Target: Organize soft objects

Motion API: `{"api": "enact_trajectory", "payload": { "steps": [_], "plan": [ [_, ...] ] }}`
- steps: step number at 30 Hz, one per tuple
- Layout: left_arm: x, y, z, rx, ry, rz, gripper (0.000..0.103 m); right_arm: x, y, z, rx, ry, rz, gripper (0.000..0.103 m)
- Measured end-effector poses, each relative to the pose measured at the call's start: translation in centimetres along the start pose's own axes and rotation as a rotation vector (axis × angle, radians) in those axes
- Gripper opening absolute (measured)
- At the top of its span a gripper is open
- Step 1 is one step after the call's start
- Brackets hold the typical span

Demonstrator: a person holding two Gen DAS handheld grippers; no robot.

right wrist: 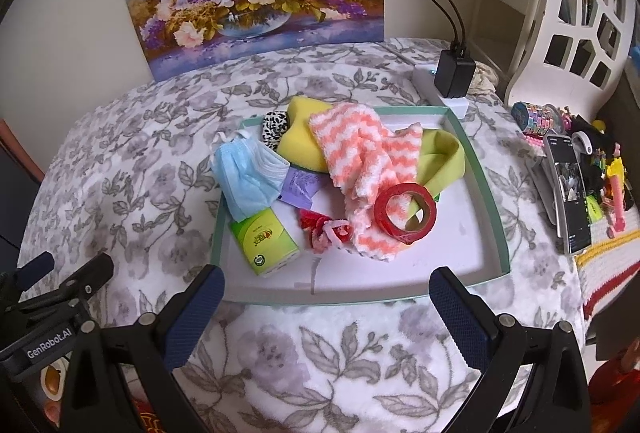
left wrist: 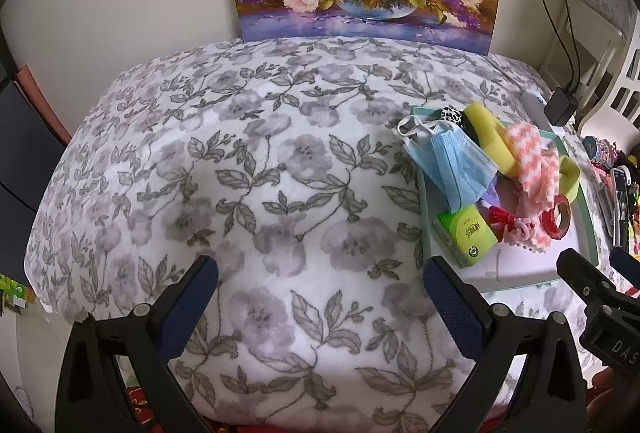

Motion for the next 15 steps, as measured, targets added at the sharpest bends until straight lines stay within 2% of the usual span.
{"api": "enact_trajectory", "payload": {
  "steps": [4, 15],
  "plan": [
    [0.24, 0.00, -0.03, -0.014, -0.016, -0.008, 0.102, 0.09, 0.03, 0.02, -0.004, -0.010, 0.003, 0.103],
    [0.77, 0.09, -0.69, -0.025, 0.015, -0.017, 0.102, 0.57, 0.12, -0.20, -0.020, -0.024, 0.000, 0.103]
  ]
}}
Point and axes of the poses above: each gripper's, at about its wrist camera, not at the fingertips, and x roughly the way its jaws point, z to its right, y to its top, the point moved 1 cm from there along x, roughly the way its jaws point, and after that the axes turned 4 degrees about x, right-handed, at the moved point
